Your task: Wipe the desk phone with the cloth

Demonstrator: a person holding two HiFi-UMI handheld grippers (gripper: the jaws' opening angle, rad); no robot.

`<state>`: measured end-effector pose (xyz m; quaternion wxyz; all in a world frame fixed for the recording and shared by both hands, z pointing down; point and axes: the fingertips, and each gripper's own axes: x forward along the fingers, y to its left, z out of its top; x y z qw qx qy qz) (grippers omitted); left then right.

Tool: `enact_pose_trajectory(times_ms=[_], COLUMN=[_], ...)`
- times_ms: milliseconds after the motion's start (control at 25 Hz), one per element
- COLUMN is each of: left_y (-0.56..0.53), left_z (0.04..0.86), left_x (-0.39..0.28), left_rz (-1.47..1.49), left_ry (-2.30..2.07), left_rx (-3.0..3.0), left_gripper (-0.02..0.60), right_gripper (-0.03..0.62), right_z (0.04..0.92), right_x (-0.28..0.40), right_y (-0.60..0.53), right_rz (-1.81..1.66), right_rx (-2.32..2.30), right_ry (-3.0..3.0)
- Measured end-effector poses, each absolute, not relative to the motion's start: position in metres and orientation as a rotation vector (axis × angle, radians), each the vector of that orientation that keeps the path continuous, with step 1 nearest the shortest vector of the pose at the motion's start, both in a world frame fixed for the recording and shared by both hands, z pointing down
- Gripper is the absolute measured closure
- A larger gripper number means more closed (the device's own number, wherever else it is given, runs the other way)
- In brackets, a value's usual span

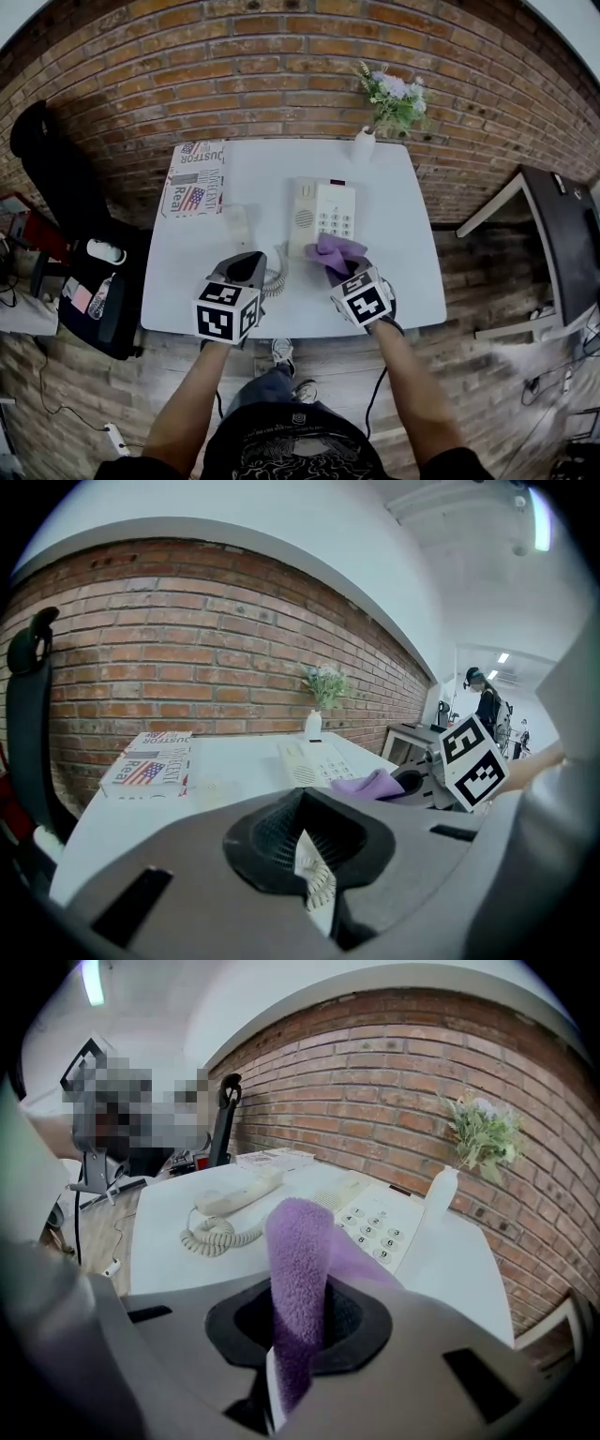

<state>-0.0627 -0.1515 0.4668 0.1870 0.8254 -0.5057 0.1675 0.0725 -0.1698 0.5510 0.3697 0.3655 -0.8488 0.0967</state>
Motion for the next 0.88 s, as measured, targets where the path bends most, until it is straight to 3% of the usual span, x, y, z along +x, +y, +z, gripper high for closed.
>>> enact_pose_trajectory(times_ms=[880], left_y=[-0.177], left_z=[0.461], left_x=[-0.053], left_rz=[0.462], left_ry=[-1.409], left_rx=[2.343], left_gripper=[0.580], right_gripper=[0.551], right_z=[0.460], right_x=[0.091], right_y=[-0.218], right_rz=[0.067], right_rx=[1.037], right_ry=[-2.227])
